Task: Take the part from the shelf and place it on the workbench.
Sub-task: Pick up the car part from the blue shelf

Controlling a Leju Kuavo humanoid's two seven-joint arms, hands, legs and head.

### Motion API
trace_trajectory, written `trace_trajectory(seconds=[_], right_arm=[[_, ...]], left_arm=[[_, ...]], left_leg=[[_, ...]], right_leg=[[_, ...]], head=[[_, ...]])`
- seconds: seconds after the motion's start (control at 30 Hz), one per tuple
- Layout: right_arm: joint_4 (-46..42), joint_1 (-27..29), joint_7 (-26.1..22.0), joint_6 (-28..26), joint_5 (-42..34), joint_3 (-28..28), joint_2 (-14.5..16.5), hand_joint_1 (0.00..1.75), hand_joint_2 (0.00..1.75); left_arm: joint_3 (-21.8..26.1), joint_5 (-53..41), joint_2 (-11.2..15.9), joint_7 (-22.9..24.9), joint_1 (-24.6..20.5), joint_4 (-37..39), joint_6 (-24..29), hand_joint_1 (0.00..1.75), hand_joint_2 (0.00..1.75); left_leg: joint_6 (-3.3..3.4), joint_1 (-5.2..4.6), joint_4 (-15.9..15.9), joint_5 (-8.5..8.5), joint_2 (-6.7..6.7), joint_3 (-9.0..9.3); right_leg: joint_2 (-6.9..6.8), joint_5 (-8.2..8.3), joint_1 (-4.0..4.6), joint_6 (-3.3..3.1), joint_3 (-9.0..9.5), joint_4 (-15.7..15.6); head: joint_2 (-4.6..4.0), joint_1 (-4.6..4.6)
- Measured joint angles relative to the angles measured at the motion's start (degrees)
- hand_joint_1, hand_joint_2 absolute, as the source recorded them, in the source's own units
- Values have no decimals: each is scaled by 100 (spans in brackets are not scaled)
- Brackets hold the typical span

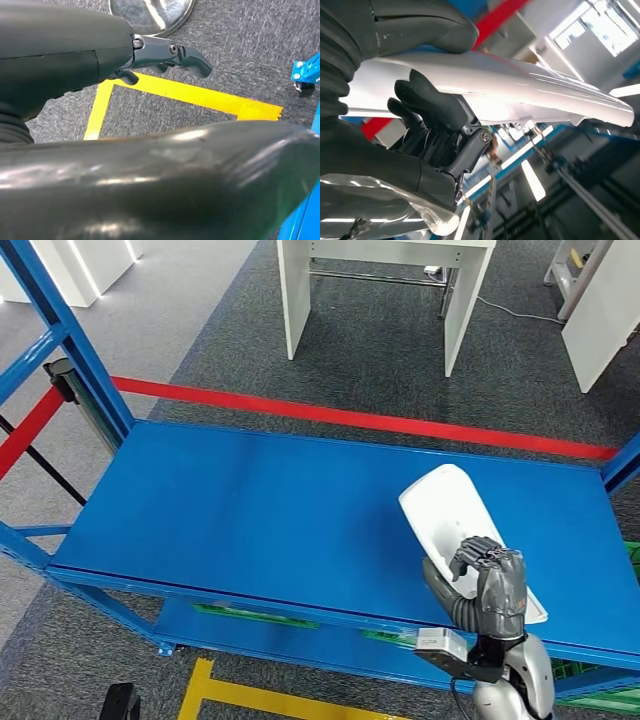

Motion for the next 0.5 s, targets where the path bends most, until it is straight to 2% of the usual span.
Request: trace_trajectory(seconds=[0.1,0.23,0.5], right_arm=[[-385,125,-233,-376,206,9,100,175,175],[-863,265,-375,-480,500,36,220,175,175],[-1508,549,-907,-488,972,-10,581,175,175]], left_arm=[[0,6,1,-85,1,0,60,0,0],[0,10,0,-181,-1,0,79,0,175],[2,117,1,-464,6,0,49,0,175]], left_leg=[[0,1,-1,0,-2,-1],[0,2,-1,0,-2,-1],[0,2,-1,0,-2,-1]], right_leg=[[0,-1,1,0,-1,0],[2,-1,2,0,-2,0],[2,0,2,0,-1,0]], head=[[0,0],[1,0],[0,0]])
